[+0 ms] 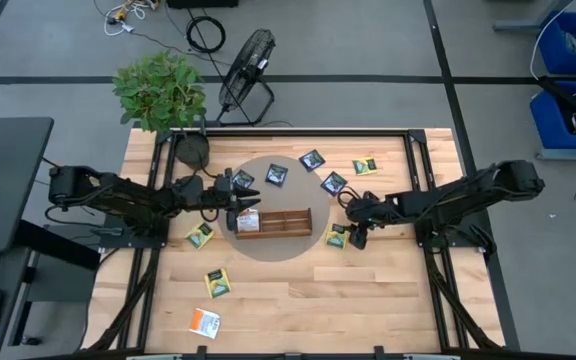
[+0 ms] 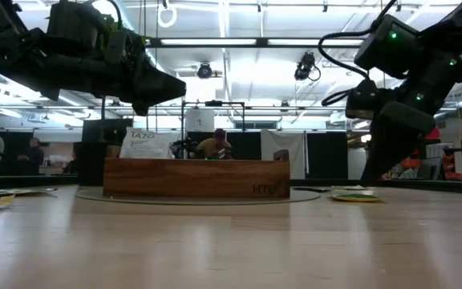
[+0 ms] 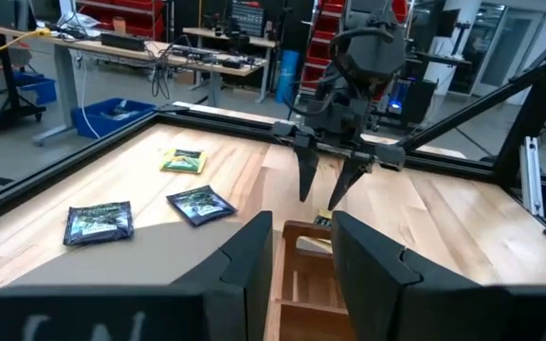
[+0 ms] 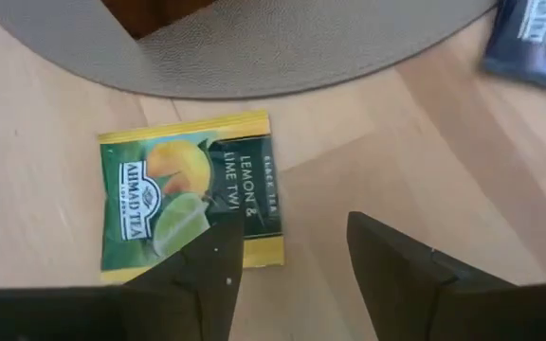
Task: Pick & Place Tea
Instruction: Put the yellow tea bag into the right compartment of the wooden organizer
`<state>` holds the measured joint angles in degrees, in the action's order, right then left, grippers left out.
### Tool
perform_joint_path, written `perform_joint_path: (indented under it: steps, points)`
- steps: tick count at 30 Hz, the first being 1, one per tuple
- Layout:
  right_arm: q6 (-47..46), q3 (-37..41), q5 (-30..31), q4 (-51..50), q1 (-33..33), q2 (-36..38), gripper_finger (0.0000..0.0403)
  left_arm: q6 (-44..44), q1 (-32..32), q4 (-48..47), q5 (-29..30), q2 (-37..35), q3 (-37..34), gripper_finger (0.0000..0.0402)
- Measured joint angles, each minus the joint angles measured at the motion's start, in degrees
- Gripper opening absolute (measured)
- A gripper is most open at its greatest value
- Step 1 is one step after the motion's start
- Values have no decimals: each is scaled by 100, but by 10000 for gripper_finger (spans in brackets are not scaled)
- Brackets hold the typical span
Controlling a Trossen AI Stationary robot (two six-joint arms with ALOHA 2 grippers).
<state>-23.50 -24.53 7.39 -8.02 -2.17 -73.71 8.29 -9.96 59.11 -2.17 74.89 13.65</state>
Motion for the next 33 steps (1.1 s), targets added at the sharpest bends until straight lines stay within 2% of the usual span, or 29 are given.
perform_joint_path:
  steps: [5,9,17,21,33]
  points:
    - [-5,0,-328,160,-23,-133,198,3,0,2,0,0,0,115]
    - [-2,-2,-336,202,-163,-292,198,1,0,-97,0,2,0,115]
    - [-20,-42,289,351,-348,-845,197,-1,0,-85,0,2,0,115]
    - [0,-44,356,479,-342,-1006,192,1,0,-87,0,2,0,115]
    - [-18,4,421,-30,-431,-482,195,-6,0,-79,0,2,0,115]
